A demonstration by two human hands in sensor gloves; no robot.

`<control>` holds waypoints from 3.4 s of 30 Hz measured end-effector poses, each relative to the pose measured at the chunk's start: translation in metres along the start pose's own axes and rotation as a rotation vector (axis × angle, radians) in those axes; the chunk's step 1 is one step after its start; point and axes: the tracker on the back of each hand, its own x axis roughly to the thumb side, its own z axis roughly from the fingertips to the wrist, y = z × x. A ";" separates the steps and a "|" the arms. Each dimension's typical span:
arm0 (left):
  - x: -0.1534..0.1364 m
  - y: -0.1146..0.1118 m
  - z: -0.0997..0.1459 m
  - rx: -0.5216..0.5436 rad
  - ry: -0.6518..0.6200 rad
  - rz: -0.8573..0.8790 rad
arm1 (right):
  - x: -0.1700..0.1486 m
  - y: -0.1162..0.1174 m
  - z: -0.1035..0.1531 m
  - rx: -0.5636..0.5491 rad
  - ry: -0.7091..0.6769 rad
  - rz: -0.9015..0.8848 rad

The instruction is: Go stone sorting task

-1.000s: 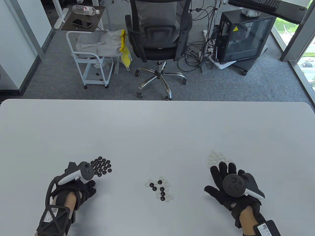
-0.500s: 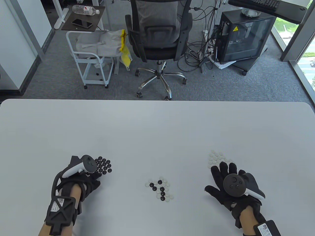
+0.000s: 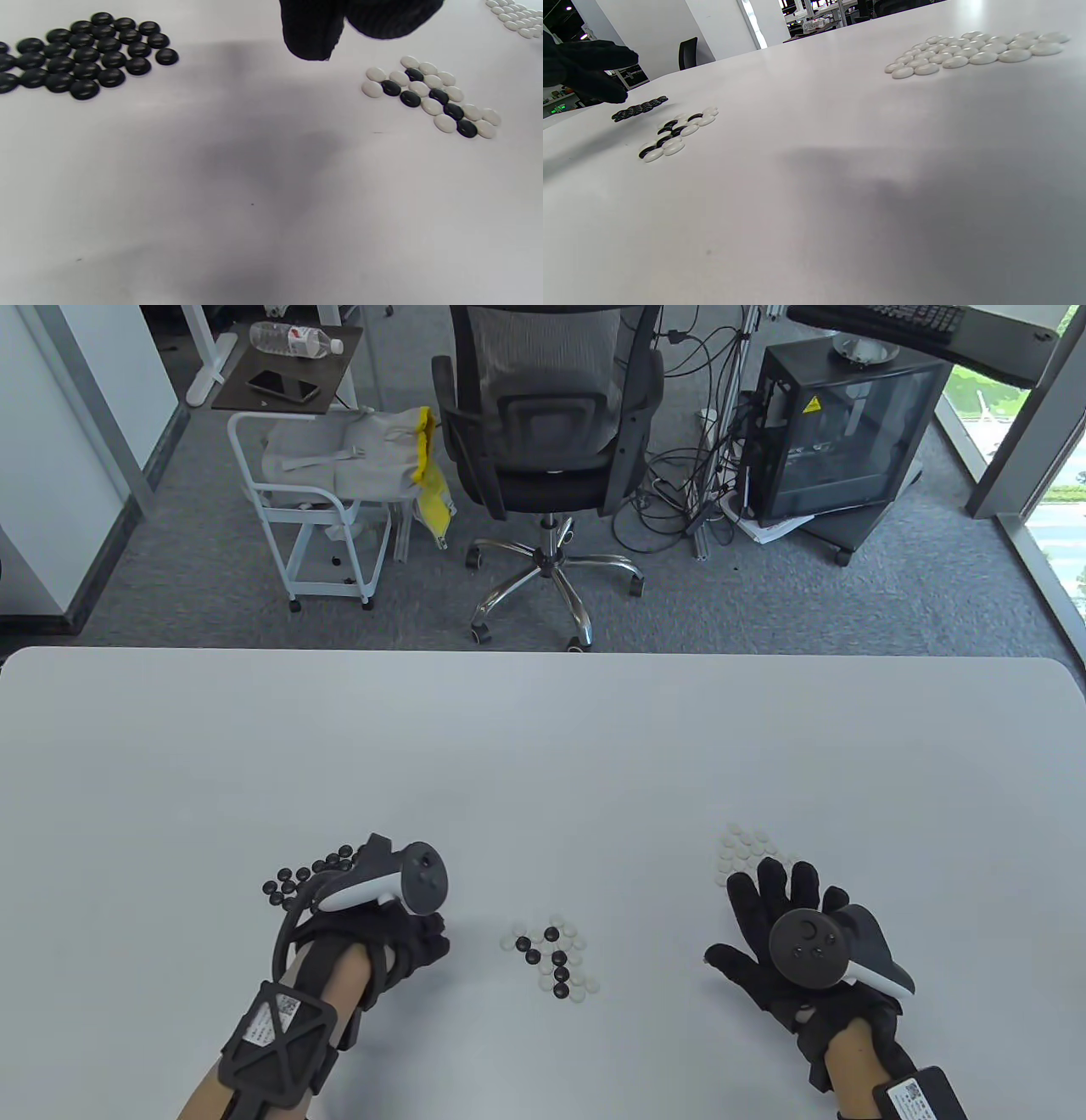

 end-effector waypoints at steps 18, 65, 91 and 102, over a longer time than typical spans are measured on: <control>0.071 -0.027 -0.042 -0.077 -0.142 -0.129 | 0.004 0.002 0.000 -0.041 -0.033 0.034; -0.037 -0.001 0.018 0.055 0.056 0.073 | 0.000 0.002 -0.001 -0.003 -0.015 0.011; 0.061 -0.027 -0.035 -0.086 -0.127 -0.125 | -0.001 0.001 0.001 -0.005 -0.013 0.017; -0.039 -0.054 0.013 -0.033 0.058 0.027 | 0.000 0.002 0.000 0.008 -0.014 0.019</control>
